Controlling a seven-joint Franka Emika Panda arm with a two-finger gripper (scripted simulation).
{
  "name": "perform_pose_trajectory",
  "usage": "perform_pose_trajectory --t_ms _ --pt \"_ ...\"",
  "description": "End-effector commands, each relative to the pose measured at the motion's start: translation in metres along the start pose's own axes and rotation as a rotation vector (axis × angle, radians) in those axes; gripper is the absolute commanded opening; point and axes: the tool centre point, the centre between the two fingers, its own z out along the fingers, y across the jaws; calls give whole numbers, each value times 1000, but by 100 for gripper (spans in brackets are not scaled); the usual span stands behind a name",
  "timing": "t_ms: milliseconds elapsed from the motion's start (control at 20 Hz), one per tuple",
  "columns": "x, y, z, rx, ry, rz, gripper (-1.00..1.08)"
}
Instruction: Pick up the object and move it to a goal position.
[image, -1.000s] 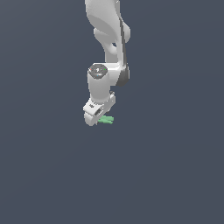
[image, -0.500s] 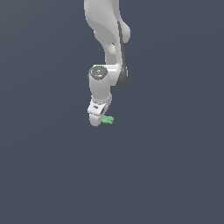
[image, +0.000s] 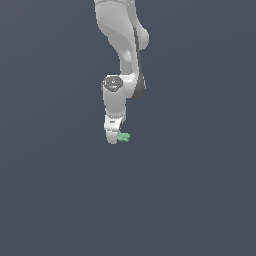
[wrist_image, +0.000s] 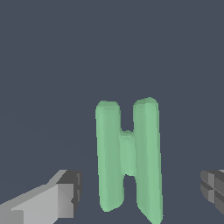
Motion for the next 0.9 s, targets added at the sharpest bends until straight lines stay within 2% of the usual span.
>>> perform_pose_trajectory --t_ms 0,450,850 --pt "0 -2 1 0 1 -26 100" --pt "0 -3 5 0 2 -39 100" --pt "0 -4 35 0 2 -42 100"
